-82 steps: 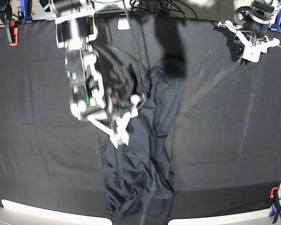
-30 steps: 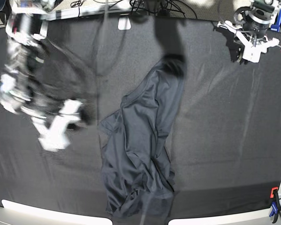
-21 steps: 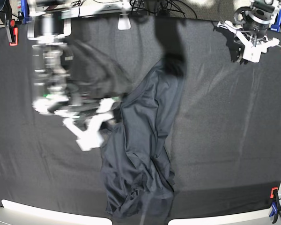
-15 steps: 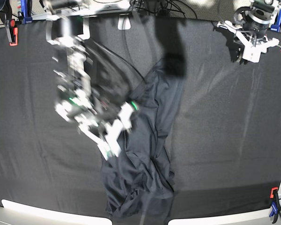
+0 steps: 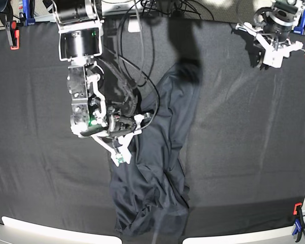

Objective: Layout the t-shirt on the table in an organized manner, then fold the t-shirt properly

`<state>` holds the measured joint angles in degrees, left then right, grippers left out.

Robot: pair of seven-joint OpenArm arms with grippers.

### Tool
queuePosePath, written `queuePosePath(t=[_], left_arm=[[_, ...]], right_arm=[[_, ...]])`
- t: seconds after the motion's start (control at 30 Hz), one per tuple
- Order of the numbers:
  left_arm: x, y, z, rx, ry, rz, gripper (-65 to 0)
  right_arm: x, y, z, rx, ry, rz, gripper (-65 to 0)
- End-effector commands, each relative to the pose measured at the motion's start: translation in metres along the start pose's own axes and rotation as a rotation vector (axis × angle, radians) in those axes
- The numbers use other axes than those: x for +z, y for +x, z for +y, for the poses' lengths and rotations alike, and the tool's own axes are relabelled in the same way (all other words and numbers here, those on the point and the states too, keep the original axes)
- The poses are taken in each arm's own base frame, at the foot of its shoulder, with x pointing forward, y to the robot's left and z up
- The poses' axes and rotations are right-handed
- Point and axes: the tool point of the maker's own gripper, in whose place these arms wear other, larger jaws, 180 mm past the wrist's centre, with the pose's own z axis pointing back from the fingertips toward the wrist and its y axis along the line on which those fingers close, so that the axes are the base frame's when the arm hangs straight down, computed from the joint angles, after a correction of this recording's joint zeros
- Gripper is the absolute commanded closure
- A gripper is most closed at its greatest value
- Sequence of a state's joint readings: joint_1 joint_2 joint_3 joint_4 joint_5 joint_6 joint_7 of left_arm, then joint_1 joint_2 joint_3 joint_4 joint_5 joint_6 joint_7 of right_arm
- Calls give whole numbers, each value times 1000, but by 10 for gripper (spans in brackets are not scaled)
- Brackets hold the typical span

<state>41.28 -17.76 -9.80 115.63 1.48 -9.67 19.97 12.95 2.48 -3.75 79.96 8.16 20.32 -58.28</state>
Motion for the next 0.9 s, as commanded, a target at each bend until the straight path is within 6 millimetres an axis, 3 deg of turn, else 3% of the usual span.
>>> queuePosePath(t=[0.0, 0.07, 0.2, 0.3, 0.5, 0.73, 0.87], left_arm=[[3, 9, 3, -8, 8, -34, -121], [3, 9, 3, -8, 8, -34, -121], [3, 9, 3, -7, 8, -33, -121], [3, 9, 3, -7, 8, -33, -121], [3, 9, 3, -8, 8, -33, -121], [3, 9, 3, -7, 9, -33, -121], [2, 9, 3, -7, 9, -33, -121]], right_arm=[[5, 22, 9, 0, 32, -57, -260], [5, 25, 15, -5, 48, -68, -198], [4, 34, 24, 26, 67, -113, 0], [4, 35, 11, 67, -8, -115, 0], [23, 45, -51, 131, -164, -123, 0], [79, 69, -150, 194, -391, -138, 0], [111, 60, -200, 208, -517, -107, 0]])
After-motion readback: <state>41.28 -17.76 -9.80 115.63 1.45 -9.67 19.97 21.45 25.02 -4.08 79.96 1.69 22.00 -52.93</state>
